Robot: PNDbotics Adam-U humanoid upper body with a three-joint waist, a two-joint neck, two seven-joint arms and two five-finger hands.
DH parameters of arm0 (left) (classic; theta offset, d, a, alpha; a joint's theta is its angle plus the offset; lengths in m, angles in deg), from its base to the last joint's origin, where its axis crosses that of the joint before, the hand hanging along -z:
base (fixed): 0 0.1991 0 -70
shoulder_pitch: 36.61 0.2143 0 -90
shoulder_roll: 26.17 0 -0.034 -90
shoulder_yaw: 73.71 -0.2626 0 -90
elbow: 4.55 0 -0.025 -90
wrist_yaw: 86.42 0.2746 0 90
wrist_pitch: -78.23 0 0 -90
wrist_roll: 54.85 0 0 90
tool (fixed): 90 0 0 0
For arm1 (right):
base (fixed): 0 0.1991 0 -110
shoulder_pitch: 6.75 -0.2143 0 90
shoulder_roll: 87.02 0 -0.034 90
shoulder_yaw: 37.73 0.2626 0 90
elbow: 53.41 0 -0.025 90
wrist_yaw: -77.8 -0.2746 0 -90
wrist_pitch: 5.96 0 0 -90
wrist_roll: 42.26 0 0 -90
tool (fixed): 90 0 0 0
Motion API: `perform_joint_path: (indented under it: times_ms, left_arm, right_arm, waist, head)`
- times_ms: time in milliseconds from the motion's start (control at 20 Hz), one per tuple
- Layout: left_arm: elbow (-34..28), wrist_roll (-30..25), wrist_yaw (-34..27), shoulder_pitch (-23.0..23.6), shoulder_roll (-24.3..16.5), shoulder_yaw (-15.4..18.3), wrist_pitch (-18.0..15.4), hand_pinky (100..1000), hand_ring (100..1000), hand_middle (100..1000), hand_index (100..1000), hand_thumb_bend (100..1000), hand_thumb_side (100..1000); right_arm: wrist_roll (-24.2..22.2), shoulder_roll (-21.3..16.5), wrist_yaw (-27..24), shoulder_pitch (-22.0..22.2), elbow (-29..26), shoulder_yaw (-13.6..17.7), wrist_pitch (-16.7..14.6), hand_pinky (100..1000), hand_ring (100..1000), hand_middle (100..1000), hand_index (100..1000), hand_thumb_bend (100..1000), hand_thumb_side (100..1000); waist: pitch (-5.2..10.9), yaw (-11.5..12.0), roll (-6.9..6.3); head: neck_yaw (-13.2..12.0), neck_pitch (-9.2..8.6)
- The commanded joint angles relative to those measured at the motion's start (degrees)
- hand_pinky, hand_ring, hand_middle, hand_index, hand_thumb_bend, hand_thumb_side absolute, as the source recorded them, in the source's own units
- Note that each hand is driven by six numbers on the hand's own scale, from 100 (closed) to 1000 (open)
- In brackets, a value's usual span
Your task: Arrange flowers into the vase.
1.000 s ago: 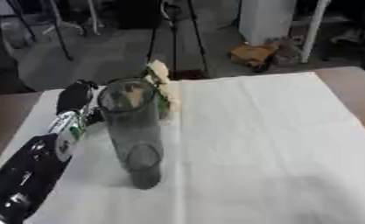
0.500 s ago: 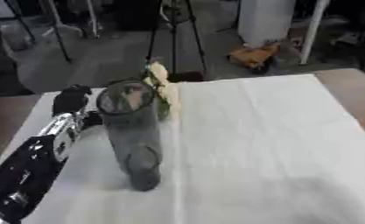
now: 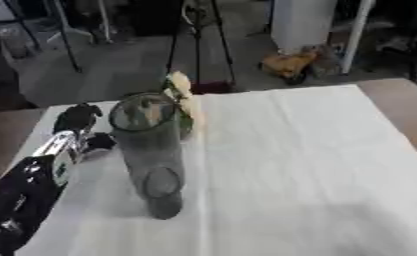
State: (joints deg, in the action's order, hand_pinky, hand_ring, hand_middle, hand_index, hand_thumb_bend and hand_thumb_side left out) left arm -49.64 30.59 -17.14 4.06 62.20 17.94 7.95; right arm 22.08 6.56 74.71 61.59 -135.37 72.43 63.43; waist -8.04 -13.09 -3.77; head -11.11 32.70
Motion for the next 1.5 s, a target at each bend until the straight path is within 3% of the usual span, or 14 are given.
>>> perform_joint_path:
  times_ms: [50, 250, 750, 800, 1100, 1150, 1500]
  left_arm:
    - [-2.1, -2.8, 1.9, -0.5, -1.8, 0.6, 0.2, 752, 739, 643, 780, 662, 471]
    - [-2.1, -3.7, 3.1, 0.0, -1.2, 0.8, 0.4, 747, 732, 632, 774, 654, 459]
    - [-1.3, 0.1, 3.0, 0.5, 0.0, 0.8, 1.7, 709, 715, 613, 761, 602, 422]
    - [-1.3, 0.4, 2.9, 0.6, 0.1, 0.9, 1.8, 664, 696, 591, 749, 574, 389]
    - [-1.3, 5.8, 1.9, 1.3, 1.1, 1.2, 4.7, 558, 665, 566, 729, 511, 307]
    - [-1.0, 6.9, 1.4, 1.4, 1.2, 1.3, 5.0, 554, 664, 565, 728, 533, 285]
    - [0.8, 13.6, -2.4, 1.5, 1.9, 1.3, 6.6, 513, 659, 557, 724, 454, 267]
  right_arm:
    - [0.0, -1.4, -0.2, -0.7, -0.8, 0.4, 0.1, 656, 950, 398, 704, 472, 600]
    - [0.0, -1.5, -0.3, -0.8, -0.7, 0.4, 0.0, 656, 950, 398, 704, 473, 598]
    - [-0.2, -1.5, -0.4, -0.9, -0.4, 0.3, -0.3, 656, 951, 397, 704, 475, 598]
    - [-0.2, -1.6, -0.4, -0.9, -0.4, 0.3, -0.3, 656, 951, 396, 704, 476, 597]
    - [-0.4, -1.8, -0.4, -0.8, -0.1, 0.3, -0.5, 656, 952, 396, 704, 477, 593]
    - [-0.5, -1.8, -0.4, -0.8, -0.1, 0.3, -0.5, 655, 952, 395, 704, 472, 594]
    - [-0.7, -2.0, -0.4, -0.8, 0.0, 0.3, -0.6, 655, 954, 394, 705, 477, 585]
  waist:
    - [0.08, 0.0, -0.31]
    - [-0.05, -0.2, -0.23]
    - [-0.31, -0.5, -0.27]
    - [-0.37, -0.6, -0.28]
    - [-0.71, -1.0, -0.42]
    - [-0.75, -1.0, -0.45]
    - [-1.12, -1.6, -0.82]
  head:
    - [0.1, -0.53]
    - [0.2, -0.51]
    - [0.2, -0.56]
    - [0.3, -0.58]
    - [0.3, -0.79]
    - [0.3, -0.8]
    - [0.3, -1.04]
